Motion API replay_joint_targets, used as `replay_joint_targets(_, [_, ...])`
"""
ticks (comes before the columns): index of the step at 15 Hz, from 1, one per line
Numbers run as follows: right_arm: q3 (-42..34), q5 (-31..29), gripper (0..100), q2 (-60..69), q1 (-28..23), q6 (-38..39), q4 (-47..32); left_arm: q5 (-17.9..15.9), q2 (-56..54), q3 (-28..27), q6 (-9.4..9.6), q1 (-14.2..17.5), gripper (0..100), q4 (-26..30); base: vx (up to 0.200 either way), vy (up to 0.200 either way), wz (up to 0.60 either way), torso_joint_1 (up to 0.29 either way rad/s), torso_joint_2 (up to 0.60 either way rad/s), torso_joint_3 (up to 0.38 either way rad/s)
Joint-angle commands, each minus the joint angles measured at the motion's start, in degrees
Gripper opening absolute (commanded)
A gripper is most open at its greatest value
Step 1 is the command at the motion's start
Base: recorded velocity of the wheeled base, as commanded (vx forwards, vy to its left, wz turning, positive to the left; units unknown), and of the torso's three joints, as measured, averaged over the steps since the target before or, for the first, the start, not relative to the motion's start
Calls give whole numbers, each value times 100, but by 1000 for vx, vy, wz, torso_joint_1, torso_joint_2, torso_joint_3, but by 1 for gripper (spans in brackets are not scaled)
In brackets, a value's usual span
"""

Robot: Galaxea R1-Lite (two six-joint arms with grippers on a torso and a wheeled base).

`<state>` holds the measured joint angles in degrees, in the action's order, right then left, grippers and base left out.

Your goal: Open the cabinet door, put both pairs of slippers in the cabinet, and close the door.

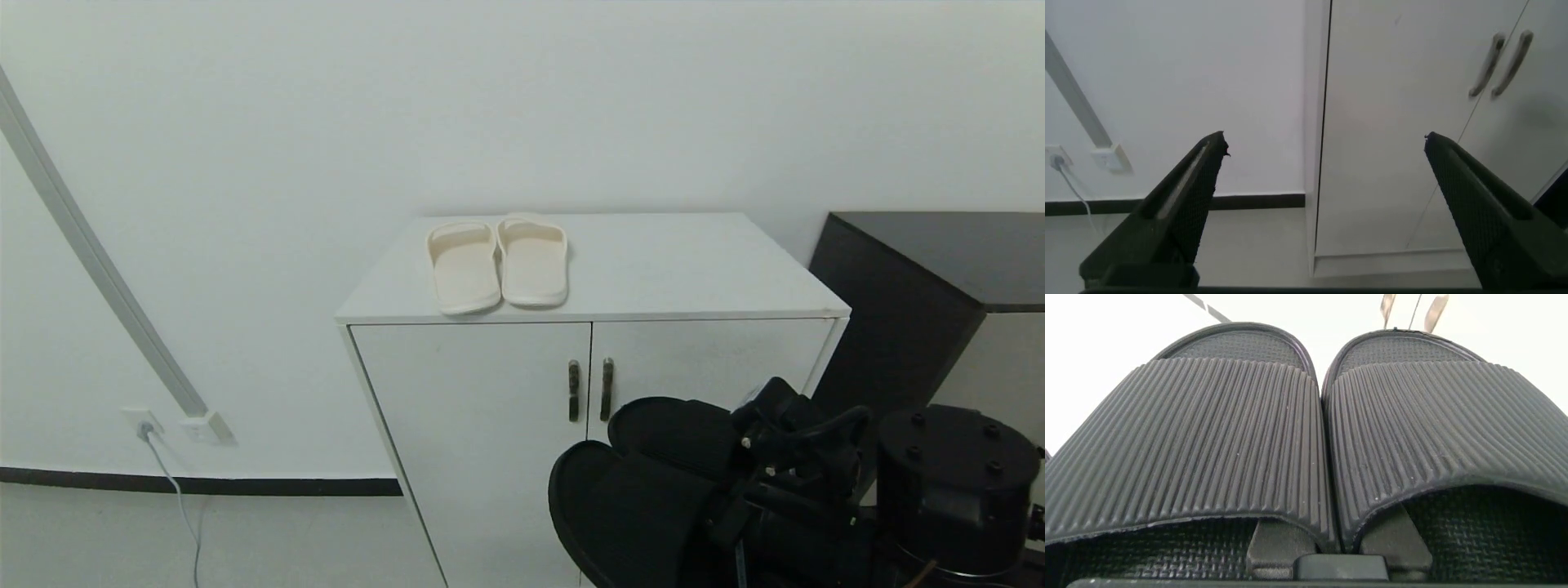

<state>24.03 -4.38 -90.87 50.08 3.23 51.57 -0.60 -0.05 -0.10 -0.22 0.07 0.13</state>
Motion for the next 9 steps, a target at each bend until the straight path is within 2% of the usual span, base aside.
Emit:
replay_joint_targets(1, [-3,-2,0,-19,2,2,3,-2,5,1,4,1,100,4,0,0,0,-188,510,334])
replay_joint_targets(9, [-12,-2,0,-80,11,2,11,-11,14,1,13,1,100,13,0,0,0,-165,491,325])
